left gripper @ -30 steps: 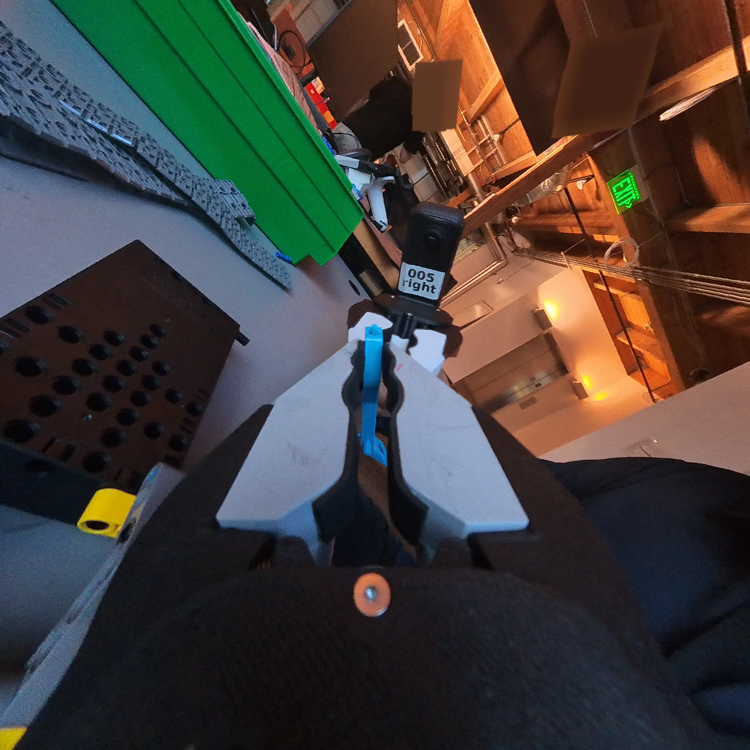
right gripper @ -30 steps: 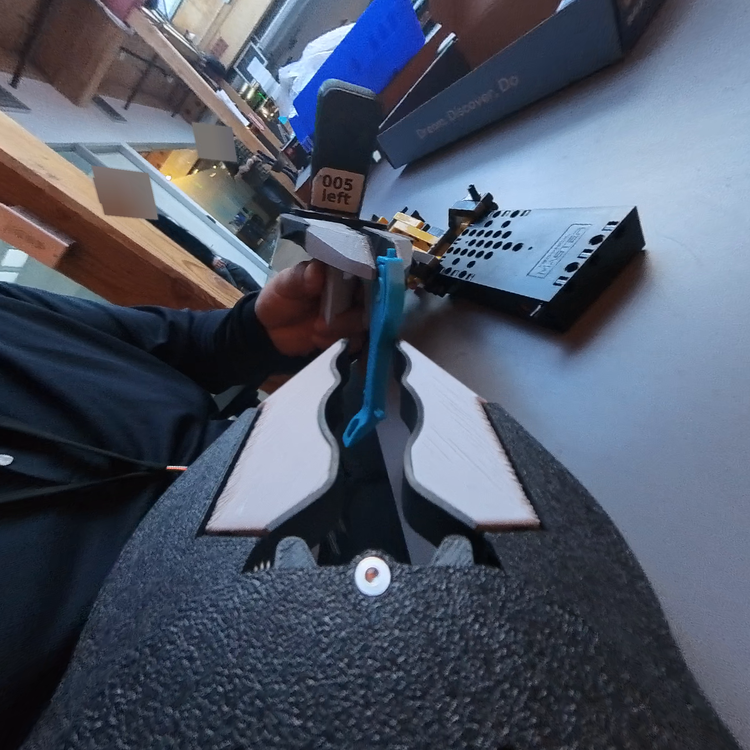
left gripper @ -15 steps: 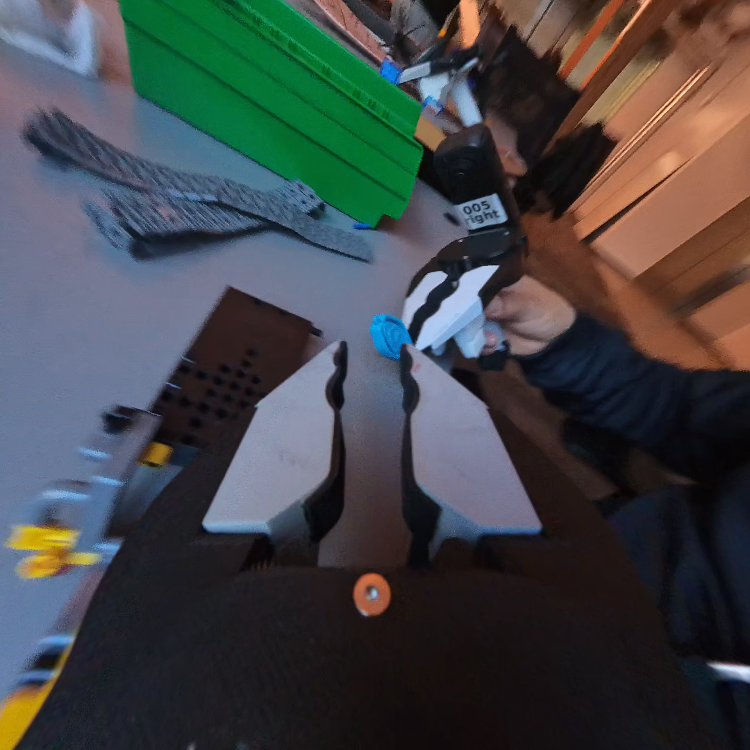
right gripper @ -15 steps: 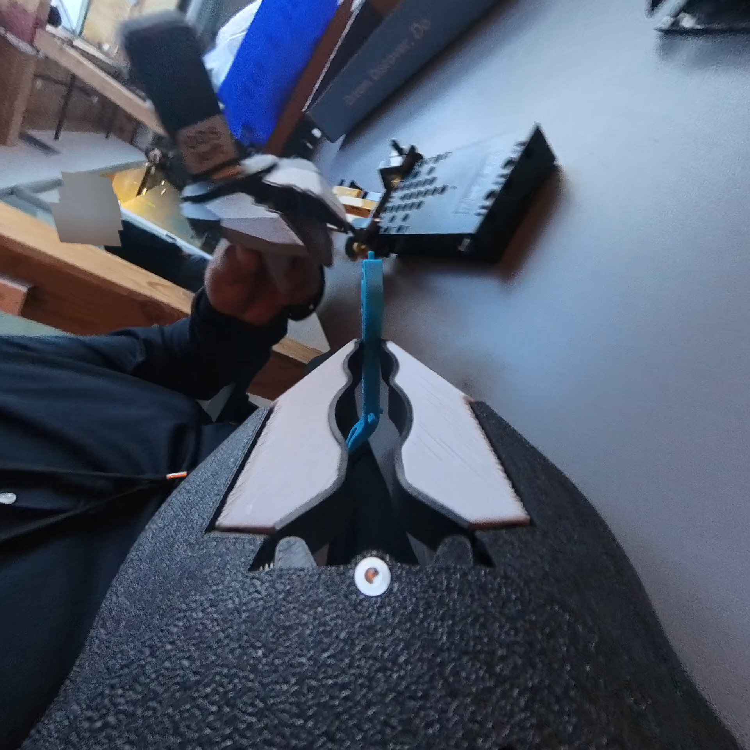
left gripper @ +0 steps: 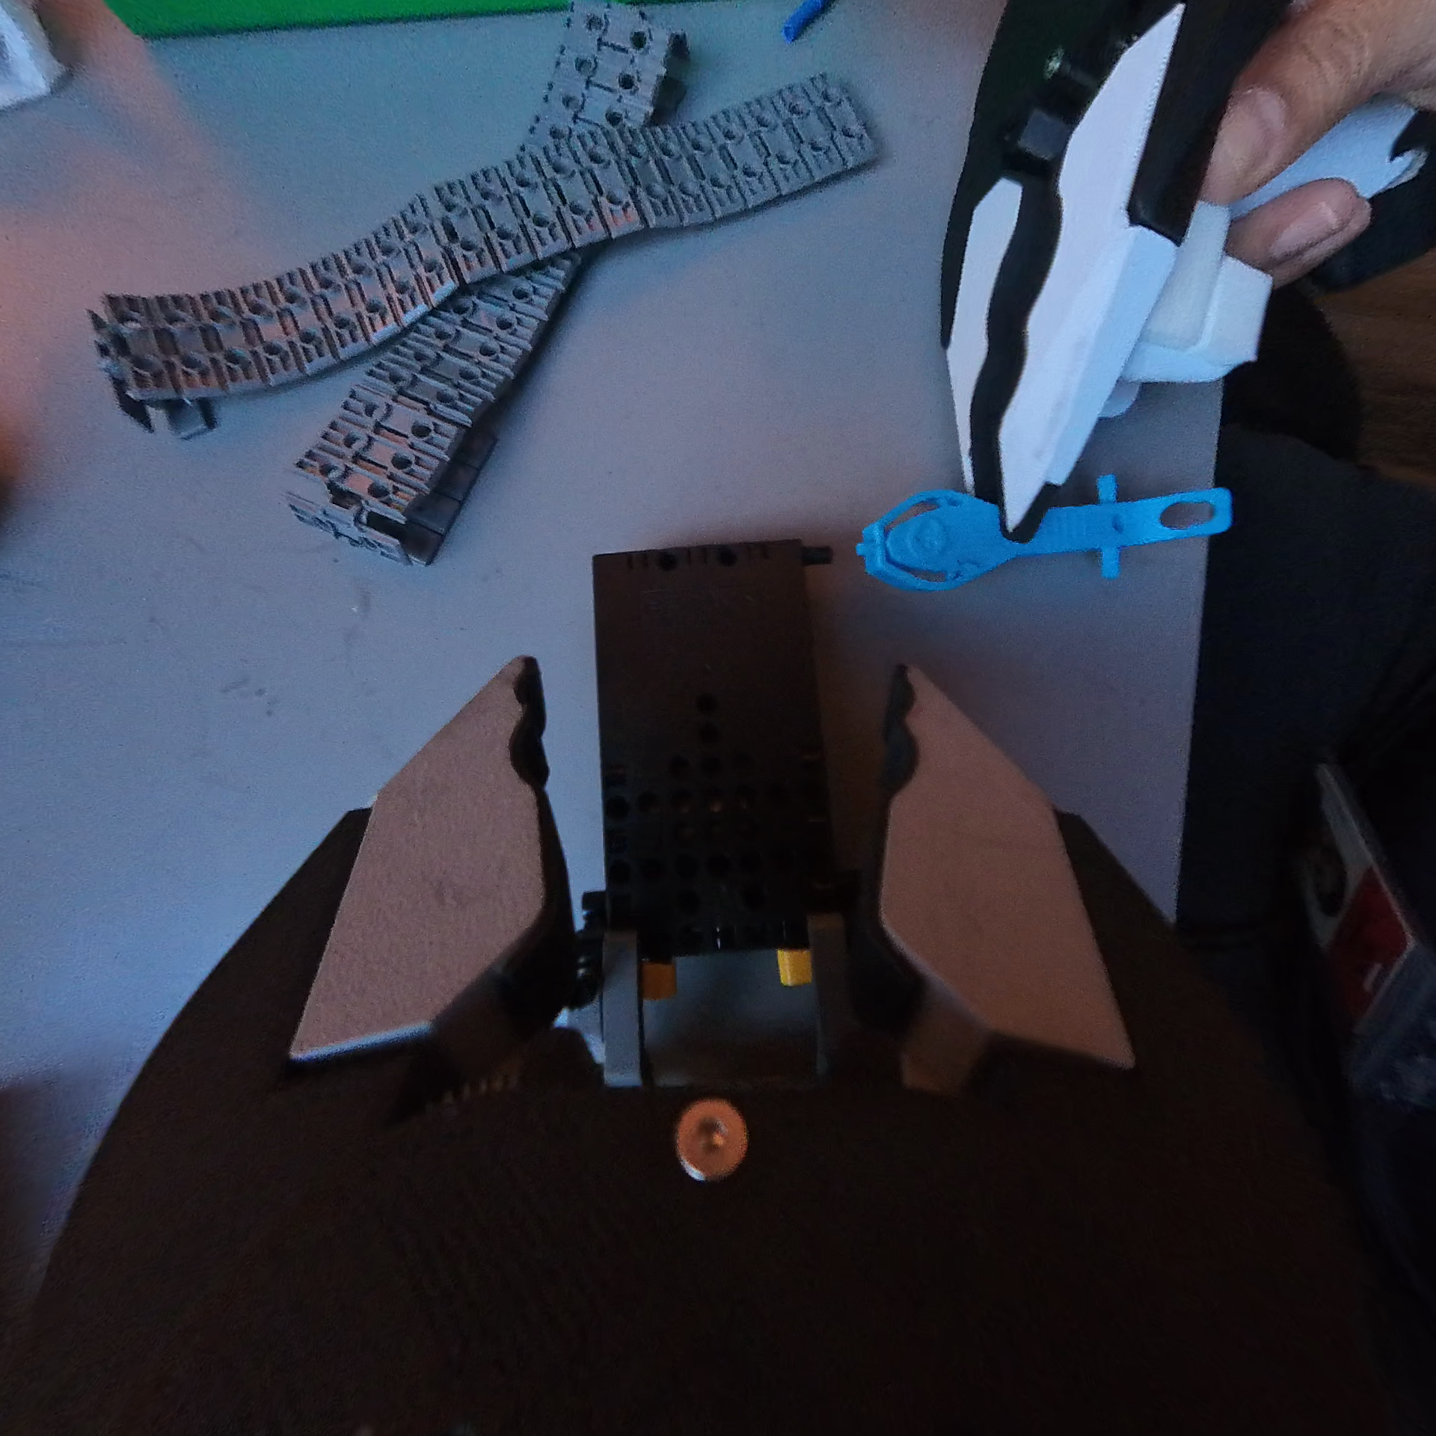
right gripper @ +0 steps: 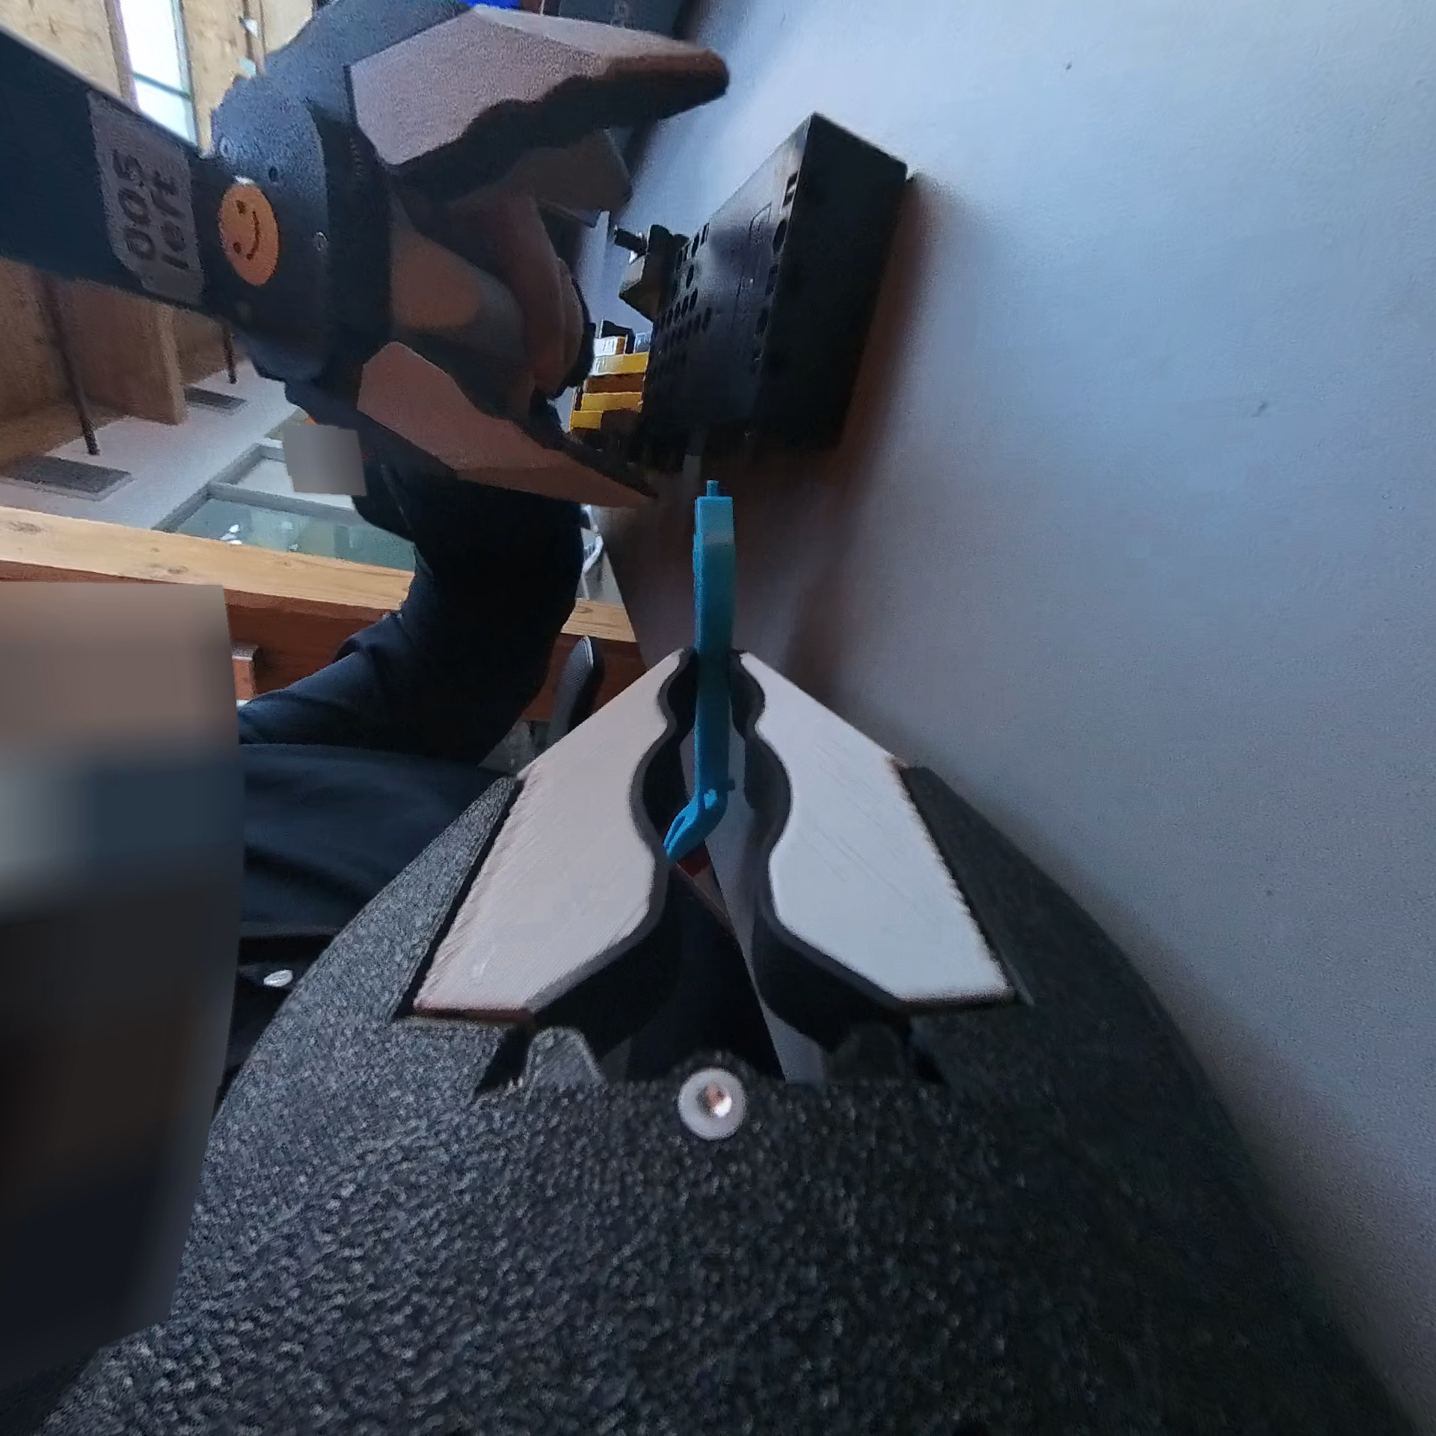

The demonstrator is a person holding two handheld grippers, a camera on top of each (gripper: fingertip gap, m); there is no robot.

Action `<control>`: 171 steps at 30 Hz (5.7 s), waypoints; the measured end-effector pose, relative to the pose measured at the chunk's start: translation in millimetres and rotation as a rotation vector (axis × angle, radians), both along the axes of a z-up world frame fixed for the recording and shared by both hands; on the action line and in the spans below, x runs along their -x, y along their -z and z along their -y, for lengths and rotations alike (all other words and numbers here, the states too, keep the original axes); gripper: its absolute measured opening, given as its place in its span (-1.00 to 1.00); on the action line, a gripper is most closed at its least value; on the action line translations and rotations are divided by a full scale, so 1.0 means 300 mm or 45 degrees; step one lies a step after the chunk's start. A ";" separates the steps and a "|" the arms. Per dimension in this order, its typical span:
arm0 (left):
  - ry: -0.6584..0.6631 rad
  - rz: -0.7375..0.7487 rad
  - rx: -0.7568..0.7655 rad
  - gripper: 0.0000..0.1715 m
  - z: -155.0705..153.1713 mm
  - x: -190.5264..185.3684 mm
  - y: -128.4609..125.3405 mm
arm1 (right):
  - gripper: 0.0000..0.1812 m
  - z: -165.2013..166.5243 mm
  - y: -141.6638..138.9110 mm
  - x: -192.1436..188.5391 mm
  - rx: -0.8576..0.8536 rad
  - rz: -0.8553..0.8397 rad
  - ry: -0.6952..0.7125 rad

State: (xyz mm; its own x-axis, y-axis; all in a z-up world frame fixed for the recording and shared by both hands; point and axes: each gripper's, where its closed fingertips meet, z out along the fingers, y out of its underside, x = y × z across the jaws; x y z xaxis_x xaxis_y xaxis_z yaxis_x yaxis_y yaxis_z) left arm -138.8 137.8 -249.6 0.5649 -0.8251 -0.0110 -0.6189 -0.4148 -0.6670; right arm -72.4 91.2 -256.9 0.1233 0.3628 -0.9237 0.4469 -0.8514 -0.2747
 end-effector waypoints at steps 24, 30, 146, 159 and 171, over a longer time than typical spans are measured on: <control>-0.023 0.100 0.225 0.05 0.016 -0.008 0.056 | -0.96 -0.019 0.012 0.016 0.100 0.058 0.058; -0.008 0.134 0.256 0.02 0.031 -0.009 0.051 | -0.97 -0.027 0.014 0.015 0.120 0.068 0.070; -0.337 0.122 0.232 -0.16 -0.040 0.111 0.064 | -0.96 0.000 0.019 0.070 0.046 0.057 -0.283; -0.259 0.151 0.223 -0.01 -0.025 0.101 0.068 | -0.96 -0.061 -0.029 0.085 0.094 -0.052 -0.188; -0.140 0.125 0.162 -0.01 -0.038 0.070 0.004 | -0.96 -0.016 -0.056 0.113 -0.333 -0.147 -0.293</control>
